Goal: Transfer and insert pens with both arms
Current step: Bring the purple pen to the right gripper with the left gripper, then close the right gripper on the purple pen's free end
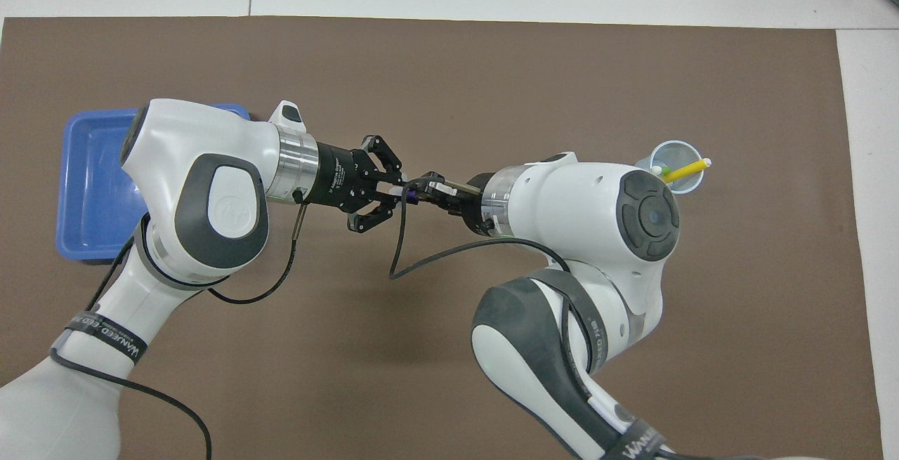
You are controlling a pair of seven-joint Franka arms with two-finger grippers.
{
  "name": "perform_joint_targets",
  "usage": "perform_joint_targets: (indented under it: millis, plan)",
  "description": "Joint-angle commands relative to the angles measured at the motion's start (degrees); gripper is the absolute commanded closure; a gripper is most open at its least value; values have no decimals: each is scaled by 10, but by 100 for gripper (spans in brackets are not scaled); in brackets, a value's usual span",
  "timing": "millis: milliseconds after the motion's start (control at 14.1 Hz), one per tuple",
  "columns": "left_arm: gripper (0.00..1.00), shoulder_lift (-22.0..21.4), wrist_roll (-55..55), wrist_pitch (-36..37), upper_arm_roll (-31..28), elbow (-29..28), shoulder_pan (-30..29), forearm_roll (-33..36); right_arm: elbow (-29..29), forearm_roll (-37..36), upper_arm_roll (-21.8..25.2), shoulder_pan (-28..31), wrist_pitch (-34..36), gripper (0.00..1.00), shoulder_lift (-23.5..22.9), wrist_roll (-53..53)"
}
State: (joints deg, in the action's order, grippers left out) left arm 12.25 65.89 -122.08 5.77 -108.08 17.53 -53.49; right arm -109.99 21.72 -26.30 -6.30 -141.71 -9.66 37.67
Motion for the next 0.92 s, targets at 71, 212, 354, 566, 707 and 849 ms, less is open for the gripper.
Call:
perform_joint_targets:
  millis: [71,212,354,566,707,849]
  plan:
    - [100,-18,5,-12,-9,-21,8,-14,2,11,-4,8,9,45,3,-16]
    - [100,-18,5,-12,-8,-21,8,-14,4,11,-4,8,9,49,2,-15]
    - [100,-18,6,-12,-9,-21,8,-14,6,11,-4,7,9,59,1,-15]
    - [100,-18,6,-12,-9,-20,8,-14,7,12,-4,8,8,67,0,-15]
    - [100,-18,6,-12,-8,-18,8,-14,8,12,-4,8,7,74,0,-15]
    - [100,-18,6,-12,-9,-18,8,-14,8,12,-4,8,7,85,-1,-16]
